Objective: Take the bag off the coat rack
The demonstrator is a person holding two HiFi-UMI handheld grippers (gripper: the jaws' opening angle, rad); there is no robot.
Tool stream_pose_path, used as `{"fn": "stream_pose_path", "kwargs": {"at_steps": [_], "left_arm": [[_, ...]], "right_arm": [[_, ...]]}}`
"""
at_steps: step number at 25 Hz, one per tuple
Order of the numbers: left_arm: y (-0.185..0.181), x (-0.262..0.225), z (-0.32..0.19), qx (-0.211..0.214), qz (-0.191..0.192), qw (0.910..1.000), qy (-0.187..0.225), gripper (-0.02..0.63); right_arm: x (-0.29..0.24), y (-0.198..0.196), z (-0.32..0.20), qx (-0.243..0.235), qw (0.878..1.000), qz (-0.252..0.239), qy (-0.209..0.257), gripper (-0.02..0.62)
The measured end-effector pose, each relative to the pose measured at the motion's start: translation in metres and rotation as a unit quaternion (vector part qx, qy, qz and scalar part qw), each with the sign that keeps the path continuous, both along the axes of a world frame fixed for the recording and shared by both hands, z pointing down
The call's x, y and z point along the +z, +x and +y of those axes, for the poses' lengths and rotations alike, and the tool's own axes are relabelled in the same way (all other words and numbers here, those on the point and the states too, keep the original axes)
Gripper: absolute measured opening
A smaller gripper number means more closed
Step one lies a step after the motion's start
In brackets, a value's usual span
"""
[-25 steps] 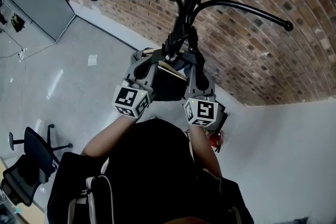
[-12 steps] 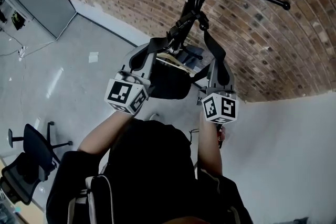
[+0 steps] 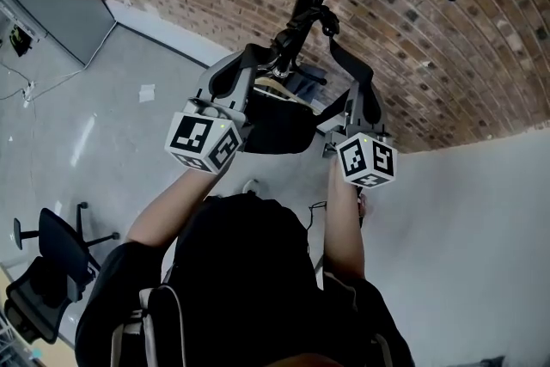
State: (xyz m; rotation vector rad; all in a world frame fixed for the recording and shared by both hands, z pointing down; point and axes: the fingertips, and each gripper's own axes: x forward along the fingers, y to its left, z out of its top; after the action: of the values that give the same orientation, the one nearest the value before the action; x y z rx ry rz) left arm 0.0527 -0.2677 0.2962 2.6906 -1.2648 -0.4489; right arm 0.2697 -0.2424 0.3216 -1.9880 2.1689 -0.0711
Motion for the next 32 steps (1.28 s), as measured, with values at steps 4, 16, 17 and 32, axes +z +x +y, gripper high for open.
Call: {"fn": "stream_pose_path", "kwargs": {"at_steps": [4,16,17,32], "left_arm": [[-0.005,-0.018,0.003,0.009,0.013,0.9998,0.008,0.020],[-0.008,-0.070,0.018,0.046,0.070,0.9960,0.031,0.020],[-0.009,-0.072,0.019,0.044,0.073,0.9958,0.032,0.020],[-0.046,-0.086,0.053,0.049,0.121,0.9907,0.037,0.020]], "right_arm": [[-0.012,0.003,0.005,0.009,1.000,-0.024,0.008,0.018],[-0.055,0.018,0.037,0.020,0.997,-0.049,0.059,0.018],[-0.057,0.022,0.040,0.025,0.997,-0.050,0.062,0.018],[-0.080,0.027,0.104,0.056,0.991,-0.072,0.102,0.019]]}}
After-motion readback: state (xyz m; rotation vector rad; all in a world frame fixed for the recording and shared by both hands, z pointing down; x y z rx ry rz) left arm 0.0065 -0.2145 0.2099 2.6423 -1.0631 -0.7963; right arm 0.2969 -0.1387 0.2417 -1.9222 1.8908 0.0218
